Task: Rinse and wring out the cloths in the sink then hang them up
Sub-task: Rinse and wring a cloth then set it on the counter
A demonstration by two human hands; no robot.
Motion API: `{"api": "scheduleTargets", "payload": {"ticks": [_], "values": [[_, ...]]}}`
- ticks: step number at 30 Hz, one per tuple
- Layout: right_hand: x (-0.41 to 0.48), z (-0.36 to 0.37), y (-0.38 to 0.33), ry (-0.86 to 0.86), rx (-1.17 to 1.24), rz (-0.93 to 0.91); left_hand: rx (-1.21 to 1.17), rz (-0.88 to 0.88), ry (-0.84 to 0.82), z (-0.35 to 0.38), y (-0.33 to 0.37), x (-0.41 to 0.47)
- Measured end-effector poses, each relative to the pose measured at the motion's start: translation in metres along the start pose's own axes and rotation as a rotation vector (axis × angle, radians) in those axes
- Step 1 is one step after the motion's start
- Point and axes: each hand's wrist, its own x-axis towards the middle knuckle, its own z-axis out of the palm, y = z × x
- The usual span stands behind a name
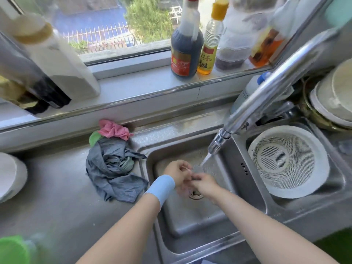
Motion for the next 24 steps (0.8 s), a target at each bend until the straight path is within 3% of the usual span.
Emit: {"api": "scheduleTargets", "payload": {"ticks": [2,8,12,16,20,24], "values": [[-0.013,-0.014,-0.011,0.04,-0.108,-0.063,0.028,0.036,0.009,-0.007,0.013,-0.009],[-0.051,-0.051,-0.046,0.156,-0.068,-0.245,0.258,0.145,-0.04,-0.02,0.041,-0.036],[-0.066,-0.065,-0.059,0.183,-0.073,-0.343,0.345,0.255,0.103,-0.015,0.056,-0.048],[-0.07,-0.076,-0.071,0.141,-0.13,-0.451,0.224,0.251,0.208,-0.019,0.073,-0.051],[-0.068,-0.09,-0.079,0.18,-0.382,-0.43,0.264,0.272,0.23,-0.022,0.083,-0.055],[-0.068,-0.083,-0.091,0.235,-0.198,-0.385,0.119,0.213,0.277,-0.016,0.08,-0.055]]}}
